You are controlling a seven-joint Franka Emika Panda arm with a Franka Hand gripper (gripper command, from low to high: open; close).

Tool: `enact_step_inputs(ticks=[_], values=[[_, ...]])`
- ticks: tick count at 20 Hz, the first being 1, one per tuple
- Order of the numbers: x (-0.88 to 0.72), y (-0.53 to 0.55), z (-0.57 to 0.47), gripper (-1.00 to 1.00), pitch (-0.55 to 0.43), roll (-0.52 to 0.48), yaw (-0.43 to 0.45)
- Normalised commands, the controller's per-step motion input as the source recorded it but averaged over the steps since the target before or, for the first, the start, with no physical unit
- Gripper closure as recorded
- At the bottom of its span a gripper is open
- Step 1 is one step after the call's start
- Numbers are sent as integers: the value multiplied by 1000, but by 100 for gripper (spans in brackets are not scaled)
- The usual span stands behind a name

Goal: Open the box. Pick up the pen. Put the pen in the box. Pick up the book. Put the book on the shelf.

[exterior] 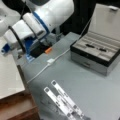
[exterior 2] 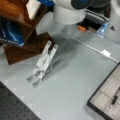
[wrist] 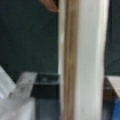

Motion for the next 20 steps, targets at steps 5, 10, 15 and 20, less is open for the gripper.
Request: enact_step_inputs(ticks=[5,10,15,20], values=[[-309,-221,-119,-100,-188,-145,250],[-276,-198,-122,-100,-187,-133,229],[-248,-57,-82,-100,-161,-118,216],[-207,152,-81,-100,-146,-86,162]])
